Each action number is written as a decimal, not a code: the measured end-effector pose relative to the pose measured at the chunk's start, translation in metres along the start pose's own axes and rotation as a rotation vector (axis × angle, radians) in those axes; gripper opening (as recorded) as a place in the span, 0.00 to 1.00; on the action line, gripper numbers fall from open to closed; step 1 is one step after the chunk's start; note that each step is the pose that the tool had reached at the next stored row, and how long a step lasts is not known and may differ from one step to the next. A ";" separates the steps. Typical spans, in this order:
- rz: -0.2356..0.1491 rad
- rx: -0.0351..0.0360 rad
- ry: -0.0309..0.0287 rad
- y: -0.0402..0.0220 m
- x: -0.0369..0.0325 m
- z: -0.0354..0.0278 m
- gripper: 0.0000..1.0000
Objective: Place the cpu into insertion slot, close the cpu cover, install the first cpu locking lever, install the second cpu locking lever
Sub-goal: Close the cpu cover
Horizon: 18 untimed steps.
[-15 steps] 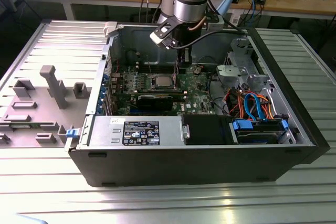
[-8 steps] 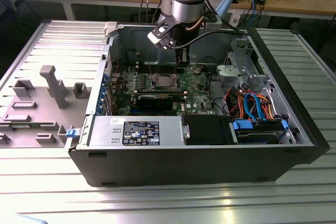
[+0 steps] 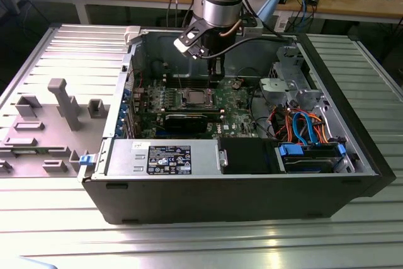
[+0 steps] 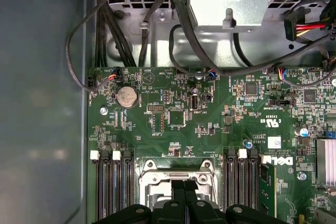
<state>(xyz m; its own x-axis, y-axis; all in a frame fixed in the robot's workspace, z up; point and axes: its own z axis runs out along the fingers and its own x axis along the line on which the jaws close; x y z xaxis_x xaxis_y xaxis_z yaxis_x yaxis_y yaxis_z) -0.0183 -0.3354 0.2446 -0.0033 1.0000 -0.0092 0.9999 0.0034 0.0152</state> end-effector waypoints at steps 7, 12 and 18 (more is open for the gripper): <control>0.000 0.0010 -0.0001 -0.0042 0.0000 0.0004 0.11; 0.000 0.0010 0.0000 -0.0045 0.0000 0.0004 0.11; 0.000 0.0010 0.0000 -0.0051 0.0000 0.0005 0.11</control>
<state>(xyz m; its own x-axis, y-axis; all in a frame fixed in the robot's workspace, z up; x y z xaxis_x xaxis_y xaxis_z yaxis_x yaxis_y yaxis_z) -0.0234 -0.3354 0.2441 -0.0029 1.0000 -0.0092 0.9999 0.0031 0.0142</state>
